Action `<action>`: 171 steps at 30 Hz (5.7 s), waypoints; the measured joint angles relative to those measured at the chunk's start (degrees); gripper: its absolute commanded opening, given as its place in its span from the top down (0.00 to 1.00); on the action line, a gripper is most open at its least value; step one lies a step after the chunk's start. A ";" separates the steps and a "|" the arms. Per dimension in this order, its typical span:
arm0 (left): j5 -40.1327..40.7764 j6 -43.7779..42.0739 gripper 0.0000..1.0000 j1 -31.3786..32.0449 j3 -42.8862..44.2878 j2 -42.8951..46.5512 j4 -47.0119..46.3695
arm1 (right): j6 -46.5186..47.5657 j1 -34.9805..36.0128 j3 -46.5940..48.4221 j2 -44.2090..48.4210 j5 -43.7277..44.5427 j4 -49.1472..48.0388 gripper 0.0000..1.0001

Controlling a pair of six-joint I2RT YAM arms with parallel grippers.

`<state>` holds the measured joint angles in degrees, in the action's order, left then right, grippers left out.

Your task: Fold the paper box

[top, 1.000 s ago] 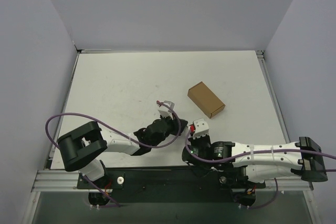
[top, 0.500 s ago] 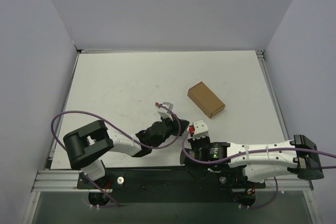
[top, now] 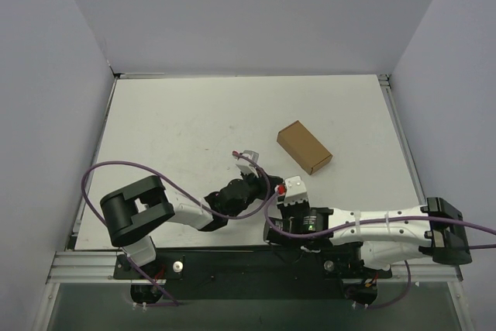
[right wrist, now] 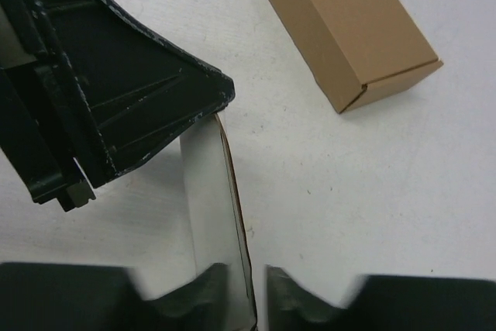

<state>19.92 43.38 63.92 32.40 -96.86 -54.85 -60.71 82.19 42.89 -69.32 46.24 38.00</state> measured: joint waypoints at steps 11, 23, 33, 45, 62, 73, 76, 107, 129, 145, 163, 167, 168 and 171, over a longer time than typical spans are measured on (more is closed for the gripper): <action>0.02 -1.27 0.80 1.25 5.75 0.33 10.08 | 4.79 -1.27 -0.79 13.55 -11.15 1.46 0.37; 0.00 -3.39 0.80 1.40 6.75 0.87 12.57 | 11.61 -8.68 -2.73 18.73 -25.40 4.17 0.61; 0.57 -3.69 0.80 1.66 6.91 1.27 13.53 | 11.58 -8.72 -2.73 14.51 -23.87 4.44 0.68; 1.31 -4.09 0.80 1.99 7.30 1.27 14.23 | 14.36 -8.41 -2.84 12.79 -23.02 2.80 0.72; 2.14 -4.11 0.84 2.36 6.51 1.20 12.90 | 16.04 -6.34 -2.80 11.10 -22.75 2.29 0.69; 2.58 -3.52 0.85 2.80 5.55 0.44 9.81 | 14.99 -6.84 2.32 11.89 -23.17 3.43 0.67; 2.62 -3.52 0.85 2.84 5.55 0.44 9.81 | 14.73 -7.02 2.56 11.04 -23.08 3.52 0.68; 2.86 -3.39 0.85 2.91 4.96 0.76 9.42 | 14.27 -8.39 5.33 7.02 -17.90 7.10 0.72; 4.37 -1.36 0.88 3.48 2.29 0.20 4.44 | 3.54 -1.92 6.84 -4.09 -8.59 11.52 1.00; 4.35 0.22 0.88 3.48 2.01 0.04 3.74 | -6.62 1.46 10.99 -16.83 -1.03 23.30 1.00; 4.07 1.55 0.89 3.50 -1.66 1.62 0.94 | -12.79 4.70 15.45 -24.11 -0.63 28.65 1.00; 4.07 1.73 0.84 3.56 -2.73 2.12 0.11 | -13.16 5.29 16.15 -25.33 -0.68 29.18 1.00; 4.04 1.84 0.82 3.56 -2.93 2.36 0.17 | -13.35 5.40 16.35 -25.64 -0.70 29.40 1.00; 3.93 1.86 0.74 3.58 -3.15 3.39 1.44 | -14.10 5.73 16.50 -26.05 -0.61 29.77 1.00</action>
<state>23.86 45.23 67.51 29.26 -93.47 -53.41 -74.81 87.92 59.40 -95.37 45.63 67.77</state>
